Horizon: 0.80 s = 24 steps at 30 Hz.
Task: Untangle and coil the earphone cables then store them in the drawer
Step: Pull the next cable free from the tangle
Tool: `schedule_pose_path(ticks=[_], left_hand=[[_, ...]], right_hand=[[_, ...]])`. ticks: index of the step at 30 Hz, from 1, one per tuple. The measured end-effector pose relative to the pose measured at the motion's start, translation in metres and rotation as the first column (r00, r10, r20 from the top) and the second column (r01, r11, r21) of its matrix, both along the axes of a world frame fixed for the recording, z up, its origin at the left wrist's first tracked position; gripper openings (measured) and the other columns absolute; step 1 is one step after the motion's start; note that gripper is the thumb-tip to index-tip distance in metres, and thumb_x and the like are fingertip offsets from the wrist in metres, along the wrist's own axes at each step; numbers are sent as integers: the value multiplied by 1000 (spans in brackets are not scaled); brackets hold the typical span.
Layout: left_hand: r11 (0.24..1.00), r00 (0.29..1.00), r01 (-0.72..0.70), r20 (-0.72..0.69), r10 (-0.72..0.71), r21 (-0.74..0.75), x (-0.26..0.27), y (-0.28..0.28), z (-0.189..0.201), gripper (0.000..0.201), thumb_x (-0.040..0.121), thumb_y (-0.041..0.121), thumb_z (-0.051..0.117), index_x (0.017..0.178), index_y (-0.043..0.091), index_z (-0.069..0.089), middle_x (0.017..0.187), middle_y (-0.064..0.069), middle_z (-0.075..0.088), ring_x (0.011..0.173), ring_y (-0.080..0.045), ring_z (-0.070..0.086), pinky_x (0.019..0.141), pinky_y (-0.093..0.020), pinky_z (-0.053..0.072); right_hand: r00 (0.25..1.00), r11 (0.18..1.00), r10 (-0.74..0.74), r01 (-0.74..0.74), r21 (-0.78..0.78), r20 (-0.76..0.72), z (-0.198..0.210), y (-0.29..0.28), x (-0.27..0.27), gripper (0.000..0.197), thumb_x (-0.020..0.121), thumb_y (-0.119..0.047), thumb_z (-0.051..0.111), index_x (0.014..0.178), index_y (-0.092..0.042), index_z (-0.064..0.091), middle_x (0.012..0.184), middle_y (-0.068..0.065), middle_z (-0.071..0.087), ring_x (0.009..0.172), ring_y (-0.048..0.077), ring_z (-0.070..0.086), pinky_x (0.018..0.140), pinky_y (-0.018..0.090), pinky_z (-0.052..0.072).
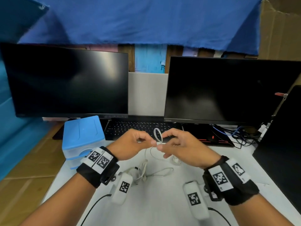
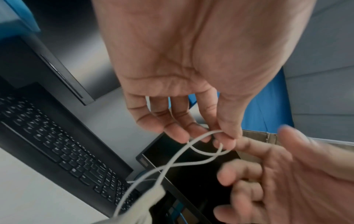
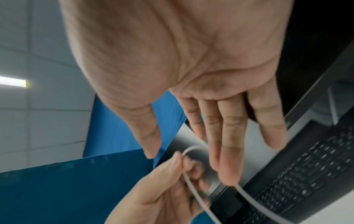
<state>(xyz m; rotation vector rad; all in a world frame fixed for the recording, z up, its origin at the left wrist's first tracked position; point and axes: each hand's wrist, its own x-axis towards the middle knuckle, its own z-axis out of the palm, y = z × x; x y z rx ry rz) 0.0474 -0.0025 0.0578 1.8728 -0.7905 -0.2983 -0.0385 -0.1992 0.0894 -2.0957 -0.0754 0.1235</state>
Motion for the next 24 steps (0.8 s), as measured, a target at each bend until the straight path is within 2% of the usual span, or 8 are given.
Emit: schedule_pose_path(ticks=[2,4,9,12,17,20,22,24], left_hand=[[999,1000,16,0,-16,-28,0,-3,1,12,87,31,67,82,23,76,85,-7,73,80,-14,62,81,-32,48],[999,1000,7,-4,-7,-37,1,-2,0,17,83,40,65,80,26,73,84,-14,69,76,-19,53,74,-35,43],[995,999,4,-41,-8,-96,2,4,0,22,95,24,56,76,22,67,70,3,67,70,-12,56,70,-29,43],[992,995,4,-94,-16,-125,4,8,-1,20,93,26,59,77,17,66,58,4,59,62,-15,54,69,-27,45],[993,996,-2,-92,-9,-118,7,17,0,22,85,38,58,72,25,72,51,8,51,57,-13,49,65,-23,45],[994,995,-33,-100,23,-106,13,26,-6,24,85,46,63,72,29,73,64,3,65,72,-20,55,77,-32,45],[997,994,-43,-102,36,-62,17,30,-11,24,88,45,61,74,29,73,88,3,74,86,-15,62,86,-33,45],[999,993,-45,-108,43,-16,19,32,-15,24,91,41,59,75,30,73,107,10,74,101,-2,64,92,-25,43]], right_hand=[[999,999,-34,34,5,6,2,14,6,41,82,-45,72,110,-20,56,83,5,76,62,14,68,58,28,51],[998,998,-61,60,14,35,3,21,11,32,85,-38,71,105,-17,59,70,6,70,57,12,59,58,33,56],[981,969,39,10,-246,190,-5,21,15,14,87,-39,67,87,-26,67,57,-2,54,54,11,47,59,35,47],[950,947,10,91,-308,313,-9,19,16,26,90,-38,62,70,-20,65,60,5,58,55,18,48,62,42,51],[895,966,-241,187,176,375,23,8,12,25,88,-10,64,63,-9,67,75,4,69,68,3,60,72,28,48],[891,863,-354,195,466,284,42,-7,5,37,89,-5,58,54,-15,65,81,16,71,84,20,67,86,40,52],[885,821,-371,171,544,281,50,-14,-2,39,94,-6,52,56,-13,60,66,12,64,62,22,61,77,43,55],[869,789,-395,154,595,299,57,-22,-11,35,97,-9,48,62,-11,53,57,7,54,43,17,41,51,34,44]])
